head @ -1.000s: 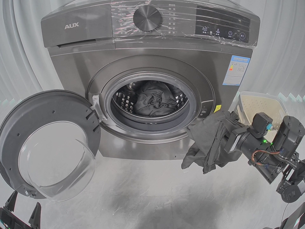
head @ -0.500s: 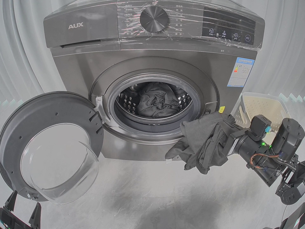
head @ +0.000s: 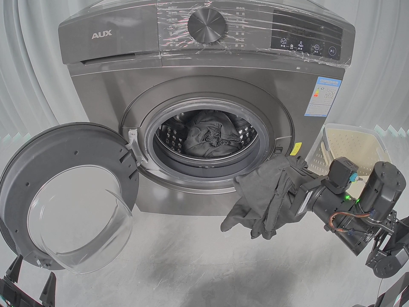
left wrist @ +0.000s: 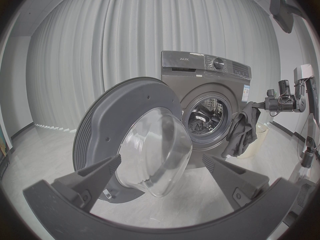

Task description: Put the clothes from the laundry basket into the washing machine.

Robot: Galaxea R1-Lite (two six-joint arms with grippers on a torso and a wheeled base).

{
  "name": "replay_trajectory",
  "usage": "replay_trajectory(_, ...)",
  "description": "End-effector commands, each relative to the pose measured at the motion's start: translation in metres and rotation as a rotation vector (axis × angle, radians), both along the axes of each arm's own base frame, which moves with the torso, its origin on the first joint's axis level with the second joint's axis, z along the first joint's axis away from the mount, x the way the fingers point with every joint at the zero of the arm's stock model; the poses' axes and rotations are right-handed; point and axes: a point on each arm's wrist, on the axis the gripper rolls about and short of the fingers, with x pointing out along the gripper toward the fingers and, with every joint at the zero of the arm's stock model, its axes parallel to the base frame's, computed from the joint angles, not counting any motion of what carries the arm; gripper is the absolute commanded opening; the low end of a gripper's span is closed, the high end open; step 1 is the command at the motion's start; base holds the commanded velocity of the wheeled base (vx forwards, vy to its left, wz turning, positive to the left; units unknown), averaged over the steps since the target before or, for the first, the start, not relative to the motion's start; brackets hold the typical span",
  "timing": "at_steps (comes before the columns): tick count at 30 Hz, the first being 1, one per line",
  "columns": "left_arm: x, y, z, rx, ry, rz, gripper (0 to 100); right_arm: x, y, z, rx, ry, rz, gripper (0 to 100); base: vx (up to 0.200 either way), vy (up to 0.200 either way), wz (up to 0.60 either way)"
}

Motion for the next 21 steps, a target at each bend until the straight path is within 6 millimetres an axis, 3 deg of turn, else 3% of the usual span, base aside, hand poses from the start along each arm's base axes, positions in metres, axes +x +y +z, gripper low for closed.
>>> replay_trajectory(1, 0.0, 0.0, -0.005, 0.001, 0.0, -0.002, 100, -0.002, 0.01, -0.006, -0.004, 0.023, 0.033, 0, 0.0, 0.0, 0.0)
replay_trajectory(5, 0.0, 0.0, -0.004, 0.02, -0.012, -0.02, 100, 0.002, 0.021, -0.006, 0.006, 0.021, 0.05, 0, 0.0, 0.0, 0.0)
replay_trajectory(7, -0.002, -0.001, 0.007, 0.007, -0.069, -0.044, 100, 0.003, 0.026, -0.004, 0.026, 0.019, 0.058, 0, 0.0, 0.0, 0.0)
replay_trajectory(8, -0.011, -0.003, 0.039, -0.025, -0.201, -0.111, 100, 0.005, 0.034, -0.001, 0.061, 0.02, 0.07, 0, 0.0, 0.0, 0.0)
replay_trajectory(9, -0.015, -0.004, 0.054, -0.027, -0.236, -0.157, 100, 0.005, 0.038, 0.0, 0.075, 0.021, 0.078, 0, 0.0, 0.0, 0.0)
replay_trajectory(12, -0.013, -0.005, 0.06, -0.024, -0.211, -0.215, 100, 0.007, 0.04, 0.001, 0.084, 0.02, 0.082, 0, 0.0, 0.0, 0.0)
replay_trajectory(13, 0.005, -0.008, 0.059, -0.021, -0.045, -0.331, 100, 0.012, 0.051, -0.001, 0.091, 0.02, 0.093, 0, 0.0, 0.0, 0.0)
replay_trajectory(15, 0.019, -0.009, 0.056, -0.011, 0.044, -0.379, 100, 0.015, 0.055, -0.001, 0.102, 0.009, 0.098, 0, 0.0, 0.0, 0.0)
replay_trajectory(21, 0.055, -0.01, 0.068, 0.025, 0.088, -0.479, 100, 0.019, 0.064, 0.004, 0.137, -0.027, 0.117, 0, 0.0, 0.0, 0.0)
